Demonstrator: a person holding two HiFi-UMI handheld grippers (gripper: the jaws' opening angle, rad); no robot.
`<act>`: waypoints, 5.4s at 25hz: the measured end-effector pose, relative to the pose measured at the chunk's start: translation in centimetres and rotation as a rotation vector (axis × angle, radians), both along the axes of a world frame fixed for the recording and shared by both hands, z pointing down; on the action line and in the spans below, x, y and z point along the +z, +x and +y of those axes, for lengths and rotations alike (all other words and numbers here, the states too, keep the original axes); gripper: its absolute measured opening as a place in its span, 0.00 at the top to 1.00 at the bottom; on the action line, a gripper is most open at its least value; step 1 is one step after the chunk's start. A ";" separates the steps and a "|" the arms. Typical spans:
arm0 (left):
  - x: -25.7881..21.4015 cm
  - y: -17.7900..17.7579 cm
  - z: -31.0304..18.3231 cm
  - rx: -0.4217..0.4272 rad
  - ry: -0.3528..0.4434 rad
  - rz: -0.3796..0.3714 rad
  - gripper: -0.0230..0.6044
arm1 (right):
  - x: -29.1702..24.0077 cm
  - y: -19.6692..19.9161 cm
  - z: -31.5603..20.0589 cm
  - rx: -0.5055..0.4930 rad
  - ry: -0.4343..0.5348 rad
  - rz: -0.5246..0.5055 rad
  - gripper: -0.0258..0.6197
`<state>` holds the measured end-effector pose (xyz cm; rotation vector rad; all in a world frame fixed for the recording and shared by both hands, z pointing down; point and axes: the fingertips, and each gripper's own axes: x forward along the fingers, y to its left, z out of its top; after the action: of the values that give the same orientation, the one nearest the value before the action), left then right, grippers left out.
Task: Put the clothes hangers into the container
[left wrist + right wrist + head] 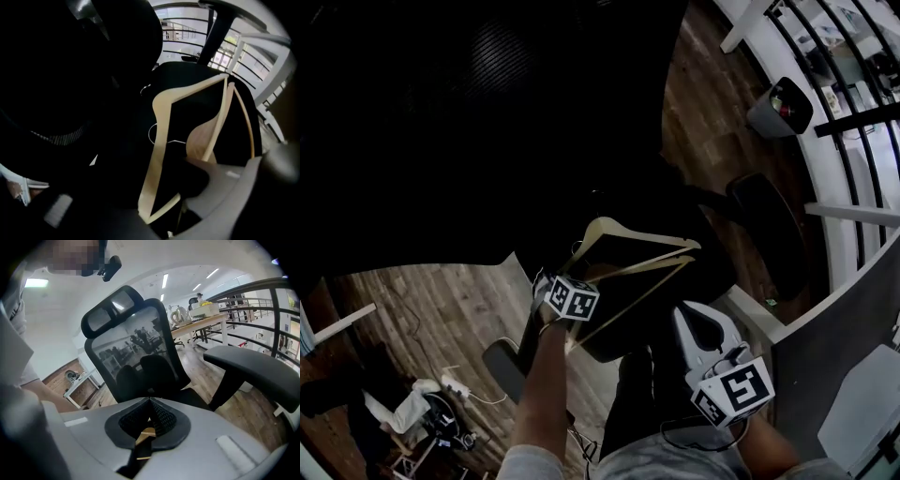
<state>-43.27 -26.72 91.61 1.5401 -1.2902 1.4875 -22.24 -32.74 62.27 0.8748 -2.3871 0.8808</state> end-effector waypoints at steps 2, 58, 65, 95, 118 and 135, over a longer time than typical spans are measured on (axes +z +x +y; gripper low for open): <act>1.5 -0.1 0.4 0.034 -0.033 -0.007 0.67 | 0.8 0.2 0.1 0.003 -0.016 0.002 0.96; -33.4 10.7 7.1 0.279 0.626 0.037 0.85 | -23.9 8.4 12.1 0.176 0.440 -0.124 0.96; -39.2 14.6 9.7 0.381 0.712 0.049 0.85 | -27.3 15.0 16.5 0.321 0.521 -0.091 0.96; -62.6 73.1 9.3 1.308 1.003 0.289 0.85 | -34.3 57.4 34.7 1.012 0.677 0.095 0.96; -52.6 96.5 15.0 1.753 0.759 -0.041 0.85 | -30.9 69.4 40.0 1.150 0.648 0.014 0.96; -49.4 97.6 15.6 1.848 0.561 -0.117 0.58 | -30.1 70.1 41.2 1.177 0.642 0.016 0.96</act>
<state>54.28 -11.09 42.23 3.4074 0.1388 2.1444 47.86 8.44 32.19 2.6257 -1.9894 0.3731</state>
